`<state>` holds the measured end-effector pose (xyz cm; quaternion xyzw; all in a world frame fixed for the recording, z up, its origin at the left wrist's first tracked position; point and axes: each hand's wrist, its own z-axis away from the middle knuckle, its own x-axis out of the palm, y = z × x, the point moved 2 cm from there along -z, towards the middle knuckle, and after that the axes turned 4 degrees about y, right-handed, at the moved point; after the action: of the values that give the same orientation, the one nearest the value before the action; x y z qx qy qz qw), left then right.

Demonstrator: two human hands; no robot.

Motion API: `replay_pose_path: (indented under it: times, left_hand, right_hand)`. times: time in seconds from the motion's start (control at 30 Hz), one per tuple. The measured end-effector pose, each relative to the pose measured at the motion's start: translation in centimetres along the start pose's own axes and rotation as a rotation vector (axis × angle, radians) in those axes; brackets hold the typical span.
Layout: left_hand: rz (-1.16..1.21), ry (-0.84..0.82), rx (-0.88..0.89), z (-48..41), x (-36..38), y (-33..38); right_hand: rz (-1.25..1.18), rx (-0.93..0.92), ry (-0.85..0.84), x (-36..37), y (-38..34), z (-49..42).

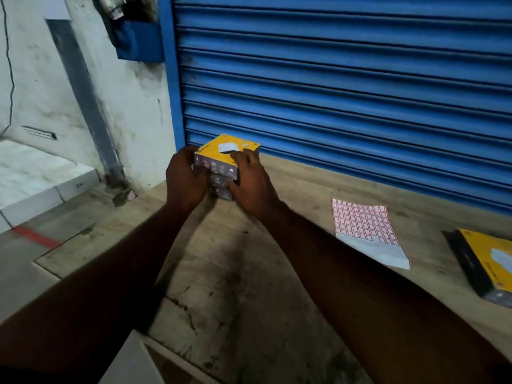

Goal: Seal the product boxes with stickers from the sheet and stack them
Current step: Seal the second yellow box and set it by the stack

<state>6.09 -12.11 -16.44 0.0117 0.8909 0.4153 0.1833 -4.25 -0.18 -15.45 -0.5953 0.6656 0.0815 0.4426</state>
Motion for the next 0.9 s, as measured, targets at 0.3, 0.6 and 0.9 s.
replay_pose_path:
  times: [0.3,0.6,0.9]
  left_hand:
    - [0.182,0.017,0.22,3.2,0.4,4.0]
    - [0.354,-0.05,0.372,8.0,4.5,10.4]
    - [0.512,-0.195,0.366,13.2,10.5,18.0]
  right_hand:
    - [-0.121,0.013,0.244,-4.2,2.0,2.2]
    - [-0.103,-0.015,0.345,-12.6,6.3,7.4]
    - [-0.393,0.151,0.34,-22.5,11.0,12.7]
